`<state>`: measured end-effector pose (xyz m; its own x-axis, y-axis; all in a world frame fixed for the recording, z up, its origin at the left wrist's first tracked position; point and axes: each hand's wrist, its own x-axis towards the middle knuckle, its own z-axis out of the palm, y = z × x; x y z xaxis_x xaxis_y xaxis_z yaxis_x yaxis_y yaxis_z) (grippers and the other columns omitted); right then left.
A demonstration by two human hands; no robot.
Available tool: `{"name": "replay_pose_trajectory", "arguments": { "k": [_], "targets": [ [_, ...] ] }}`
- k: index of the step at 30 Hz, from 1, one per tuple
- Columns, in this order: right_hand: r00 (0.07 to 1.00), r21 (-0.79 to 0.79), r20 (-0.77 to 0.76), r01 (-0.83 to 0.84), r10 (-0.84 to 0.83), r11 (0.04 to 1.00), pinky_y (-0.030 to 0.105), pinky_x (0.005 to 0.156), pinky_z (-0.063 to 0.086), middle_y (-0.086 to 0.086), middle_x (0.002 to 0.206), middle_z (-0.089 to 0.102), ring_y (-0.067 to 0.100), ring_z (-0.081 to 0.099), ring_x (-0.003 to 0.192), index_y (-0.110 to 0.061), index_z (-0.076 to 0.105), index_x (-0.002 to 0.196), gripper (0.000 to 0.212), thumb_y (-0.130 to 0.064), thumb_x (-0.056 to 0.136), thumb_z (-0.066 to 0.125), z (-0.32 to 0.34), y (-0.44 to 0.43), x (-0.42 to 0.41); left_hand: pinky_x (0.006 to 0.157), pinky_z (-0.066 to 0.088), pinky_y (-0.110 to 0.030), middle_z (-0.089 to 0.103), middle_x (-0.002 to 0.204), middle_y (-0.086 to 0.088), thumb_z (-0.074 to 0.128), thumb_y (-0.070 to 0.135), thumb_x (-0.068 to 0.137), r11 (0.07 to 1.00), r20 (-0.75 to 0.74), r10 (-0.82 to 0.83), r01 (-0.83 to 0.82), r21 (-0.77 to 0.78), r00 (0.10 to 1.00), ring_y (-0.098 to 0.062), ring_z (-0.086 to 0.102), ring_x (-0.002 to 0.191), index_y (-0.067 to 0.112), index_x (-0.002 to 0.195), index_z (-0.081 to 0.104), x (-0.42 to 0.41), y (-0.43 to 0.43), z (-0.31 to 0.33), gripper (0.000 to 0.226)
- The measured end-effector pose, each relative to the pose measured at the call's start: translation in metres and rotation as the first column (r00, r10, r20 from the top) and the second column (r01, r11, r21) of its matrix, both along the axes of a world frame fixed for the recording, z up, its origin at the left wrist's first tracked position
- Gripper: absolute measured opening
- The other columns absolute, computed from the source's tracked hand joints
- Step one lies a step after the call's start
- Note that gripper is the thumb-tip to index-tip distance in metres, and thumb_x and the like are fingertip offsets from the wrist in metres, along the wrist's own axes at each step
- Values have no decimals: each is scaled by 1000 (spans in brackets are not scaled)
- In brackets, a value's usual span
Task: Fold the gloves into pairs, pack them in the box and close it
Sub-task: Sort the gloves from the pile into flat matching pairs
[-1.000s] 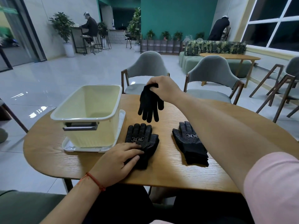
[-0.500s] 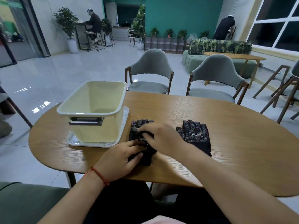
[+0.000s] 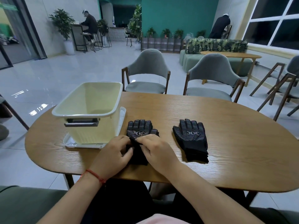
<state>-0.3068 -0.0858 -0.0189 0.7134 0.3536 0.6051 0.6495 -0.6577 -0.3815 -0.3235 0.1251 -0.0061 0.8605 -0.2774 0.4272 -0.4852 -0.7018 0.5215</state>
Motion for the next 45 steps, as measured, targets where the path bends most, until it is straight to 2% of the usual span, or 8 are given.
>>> {"name": "replay_pose_trajectory", "arguments": {
  "k": [7, 13, 20, 30, 35, 37, 42, 45],
  "targets": [
    [996, 12, -75, -44, 44, 999, 31, 98, 55, -8, 119, 77, 12, 68, 114, -21, 79, 120, 26, -17, 100, 63, 2, -2, -6, 83, 57, -32, 67, 109, 14, 72, 21, 85, 991, -141, 100, -111, -71, 985, -4, 68, 96, 41, 126, 50, -4, 2, 3, 51],
    [998, 6, -44, -42, 43, 999, 30, 94, 56, -7, 116, 77, 14, 68, 110, -20, 79, 119, 24, -19, 100, 65, 3, -1, -8, 101, 47, -27, 63, 117, 18, 46, 35, 83, 996, -77, 85, -82, 45, 993, -6, 57, 110, 30, 121, 67, -2, -2, 5, 43],
    [1000, -13, -17, -24, 24, 1000, 30, 92, 56, -8, 113, 78, 13, 68, 109, -21, 80, 116, 23, -19, 97, 68, 6, -3, -11, 81, 51, -31, 62, 96, 14, 64, 6, 87, 986, -3, 165, -164, 15, 986, -8, 58, 89, 26, 102, 66, -3, -3, 2, 25],
    [996, 122, -78, -40, 50, 992, 32, 103, 54, -7, 123, 73, 14, 64, 121, -18, 75, 119, 54, 2, 80, 45, 10, -8, -13, 97, 44, -22, 71, 113, 2, 59, -6, 84, 968, -105, 241, -247, -48, 965, -18, 64, 104, 15, 80, 82, 14, -5, 15, 32],
    [990, 327, -77, 135, -116, 935, 22, 102, 51, -11, 120, 74, 6, 67, 112, -20, 78, 112, 51, 11, 82, 51, 33, -28, -4, 90, 49, -37, 65, 105, -9, 60, -5, 84, 950, 97, 309, -313, 21, 946, -33, 59, 99, 12, 99, 74, 18, -41, 45, 27],
    [972, 363, -149, 224, -181, 904, 16, 99, 47, -11, 121, 71, 1, 64, 109, -23, 78, 112, 51, 11, 84, 52, 50, -47, 6, 94, 44, -33, 64, 115, -9, 59, 7, 94, 965, 46, 251, -253, 63, 967, -30, 58, 107, 12, 114, 70, 23, -57, 52, 23],
    [790, -35, -406, 488, -458, 872, 37, 118, 36, -2, 156, 51, 21, 44, 144, -24, 57, 149, 47, -22, 103, 53, 58, -100, 40, 127, 21, -43, 32, 168, -5, 37, 43, 109, 906, -232, 264, -159, 392, 936, -24, 22, 157, 18, 159, 35, 51, -89, 38, 56],
    [700, -339, -413, 475, -582, 812, 45, 126, 25, 2, 169, 36, 27, 27, 156, -23, 41, 159, 57, -46, 108, 43, 45, -111, 46, 131, 5, -50, 8, 177, -1, 23, 54, 109, 855, -299, 351, -174, 488, 887, -23, 0, 163, 24, 168, 15, 61, -97, 27, 67]
  ]
}}
